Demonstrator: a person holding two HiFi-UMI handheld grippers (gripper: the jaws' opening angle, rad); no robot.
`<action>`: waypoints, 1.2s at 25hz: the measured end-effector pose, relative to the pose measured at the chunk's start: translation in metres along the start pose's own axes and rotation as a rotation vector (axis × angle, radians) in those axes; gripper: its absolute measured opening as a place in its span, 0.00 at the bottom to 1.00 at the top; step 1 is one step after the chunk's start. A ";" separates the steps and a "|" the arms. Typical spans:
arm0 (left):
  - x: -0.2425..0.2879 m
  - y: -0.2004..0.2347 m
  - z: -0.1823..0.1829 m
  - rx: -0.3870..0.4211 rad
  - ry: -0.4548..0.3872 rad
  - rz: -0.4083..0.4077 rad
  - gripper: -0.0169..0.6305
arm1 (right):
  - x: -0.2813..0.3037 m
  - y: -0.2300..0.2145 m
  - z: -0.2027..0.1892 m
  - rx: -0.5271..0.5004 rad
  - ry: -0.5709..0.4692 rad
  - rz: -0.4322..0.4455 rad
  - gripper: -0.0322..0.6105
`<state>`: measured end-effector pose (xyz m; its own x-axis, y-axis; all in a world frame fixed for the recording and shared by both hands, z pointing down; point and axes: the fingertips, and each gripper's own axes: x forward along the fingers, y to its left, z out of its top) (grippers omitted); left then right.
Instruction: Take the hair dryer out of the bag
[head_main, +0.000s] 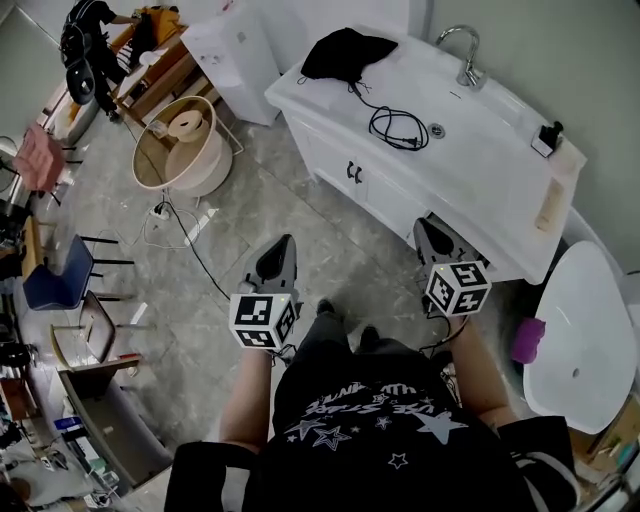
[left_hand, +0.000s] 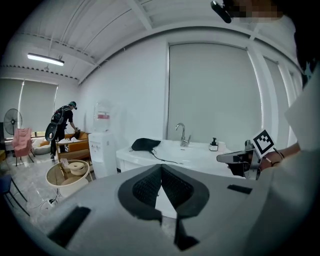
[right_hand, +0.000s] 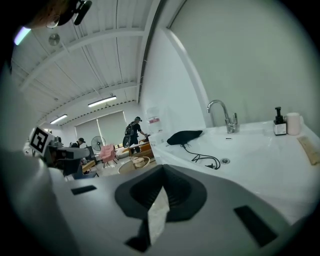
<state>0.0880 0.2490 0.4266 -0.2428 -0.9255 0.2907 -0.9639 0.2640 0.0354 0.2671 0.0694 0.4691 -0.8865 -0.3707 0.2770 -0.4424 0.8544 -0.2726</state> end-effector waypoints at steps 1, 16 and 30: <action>0.007 0.005 0.004 0.003 -0.004 -0.001 0.04 | 0.008 0.000 0.003 -0.004 0.002 0.002 0.06; 0.212 0.119 0.061 0.022 -0.002 -0.209 0.04 | 0.169 -0.049 0.052 0.031 0.004 -0.203 0.06; 0.385 0.184 0.101 0.119 0.085 -0.499 0.04 | 0.307 -0.085 0.096 0.103 0.044 -0.407 0.06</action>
<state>-0.1940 -0.0860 0.4485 0.2545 -0.9042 0.3429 -0.9670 -0.2412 0.0815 0.0191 -0.1519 0.4891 -0.6310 -0.6527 0.4192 -0.7685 0.5996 -0.2231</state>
